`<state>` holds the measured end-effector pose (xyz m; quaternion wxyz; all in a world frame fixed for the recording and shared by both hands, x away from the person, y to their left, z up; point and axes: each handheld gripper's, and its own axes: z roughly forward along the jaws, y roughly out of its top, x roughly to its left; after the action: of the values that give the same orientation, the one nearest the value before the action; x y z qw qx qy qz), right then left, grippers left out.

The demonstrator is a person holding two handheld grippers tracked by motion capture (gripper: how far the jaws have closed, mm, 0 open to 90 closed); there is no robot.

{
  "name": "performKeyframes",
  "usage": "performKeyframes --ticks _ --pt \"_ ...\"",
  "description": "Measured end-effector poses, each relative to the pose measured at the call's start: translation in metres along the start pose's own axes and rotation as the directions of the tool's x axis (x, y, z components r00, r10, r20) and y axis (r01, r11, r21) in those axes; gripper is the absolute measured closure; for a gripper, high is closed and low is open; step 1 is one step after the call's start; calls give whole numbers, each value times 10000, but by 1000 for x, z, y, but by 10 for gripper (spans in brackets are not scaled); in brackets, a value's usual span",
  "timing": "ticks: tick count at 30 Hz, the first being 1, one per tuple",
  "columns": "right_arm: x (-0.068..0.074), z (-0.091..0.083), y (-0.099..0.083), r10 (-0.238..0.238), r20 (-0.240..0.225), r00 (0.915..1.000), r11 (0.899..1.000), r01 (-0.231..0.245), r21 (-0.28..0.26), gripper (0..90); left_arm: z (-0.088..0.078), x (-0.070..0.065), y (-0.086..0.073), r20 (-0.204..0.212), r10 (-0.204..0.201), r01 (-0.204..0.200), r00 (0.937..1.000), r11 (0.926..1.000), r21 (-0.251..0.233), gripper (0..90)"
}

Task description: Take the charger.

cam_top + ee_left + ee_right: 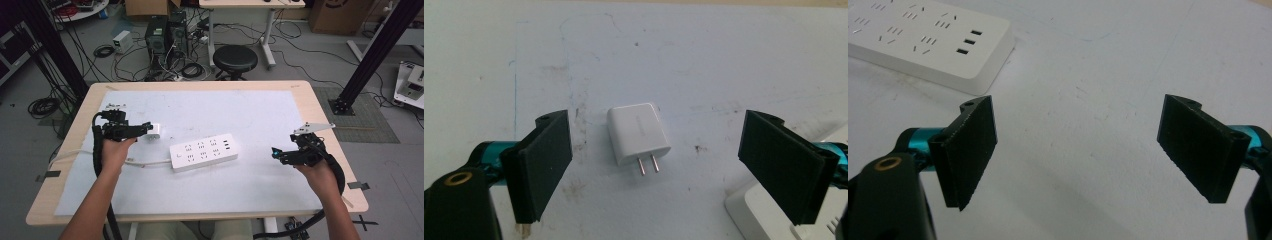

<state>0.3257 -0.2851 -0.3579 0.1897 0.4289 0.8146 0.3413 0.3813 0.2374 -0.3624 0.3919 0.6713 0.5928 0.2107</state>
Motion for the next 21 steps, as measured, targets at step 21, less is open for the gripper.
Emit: performKeyframes --ticks 21 --pt "1 8 -1 19 -47 10000 9998 -18 187 165 54 -5 -3 -839 -247 330 9962 9946 987 139"
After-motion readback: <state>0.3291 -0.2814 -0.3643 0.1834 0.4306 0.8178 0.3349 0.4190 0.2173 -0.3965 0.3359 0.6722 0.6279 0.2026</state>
